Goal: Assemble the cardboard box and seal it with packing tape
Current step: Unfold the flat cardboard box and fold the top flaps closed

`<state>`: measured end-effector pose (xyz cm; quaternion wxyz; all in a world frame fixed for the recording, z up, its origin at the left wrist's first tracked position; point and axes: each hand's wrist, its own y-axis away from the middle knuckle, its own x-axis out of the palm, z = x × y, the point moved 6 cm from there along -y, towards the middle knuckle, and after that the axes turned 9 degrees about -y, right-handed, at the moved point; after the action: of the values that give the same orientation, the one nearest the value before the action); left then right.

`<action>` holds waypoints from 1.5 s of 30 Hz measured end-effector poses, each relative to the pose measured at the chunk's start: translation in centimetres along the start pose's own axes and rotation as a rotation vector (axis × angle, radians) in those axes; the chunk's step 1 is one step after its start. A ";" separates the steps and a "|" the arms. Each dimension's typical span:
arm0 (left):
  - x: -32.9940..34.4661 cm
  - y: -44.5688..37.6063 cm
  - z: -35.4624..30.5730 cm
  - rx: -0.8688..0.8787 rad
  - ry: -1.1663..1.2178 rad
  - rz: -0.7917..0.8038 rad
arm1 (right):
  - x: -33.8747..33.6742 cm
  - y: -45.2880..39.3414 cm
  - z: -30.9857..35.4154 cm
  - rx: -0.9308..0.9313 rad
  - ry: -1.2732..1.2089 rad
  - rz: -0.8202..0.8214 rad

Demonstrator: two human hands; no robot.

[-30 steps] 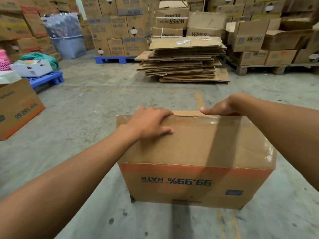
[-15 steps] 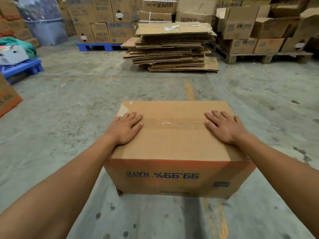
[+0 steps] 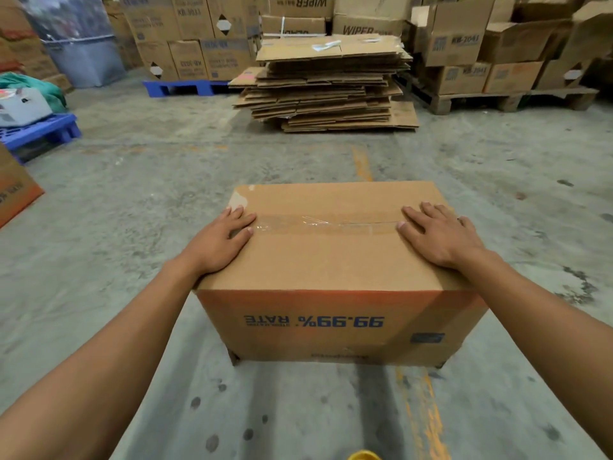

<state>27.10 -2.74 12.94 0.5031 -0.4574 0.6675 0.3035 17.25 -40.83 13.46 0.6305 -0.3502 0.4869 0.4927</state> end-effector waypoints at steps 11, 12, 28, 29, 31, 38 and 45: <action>0.2 1.6 1.6 -0.187 0.216 0.024 | -0.7 0.1 -1.4 0.088 -0.113 -0.010; 0.1 1.7 1.6 -0.195 0.237 0.022 | -0.9 0.2 -1.9 0.123 -0.151 -0.010; 0.2 3.0 1.5 -0.388 0.709 0.068 | -0.9 3.1 -4.8 0.269 -0.965 0.129; 0.2 3.1 1.5 -0.389 0.703 0.078 | -0.8 3.2 -4.9 0.271 -0.974 0.151; 0.4 3.7 1.3 -0.394 0.698 0.095 | -0.5 3.7 -5.1 0.276 -0.986 0.187; 1.3 5.7 1.0 -0.408 0.649 0.091 | -0.3 5.7 -6.2 0.289 -0.999 0.149; 0.9 5.5 0.8 -0.395 0.493 0.069 | -0.9 5.1 -6.2 0.310 -0.631 0.014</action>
<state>22.33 -0.13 11.57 0.2172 -0.5832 0.7125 0.3241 10.64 -45.44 12.83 0.7923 -0.0774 0.3394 0.5011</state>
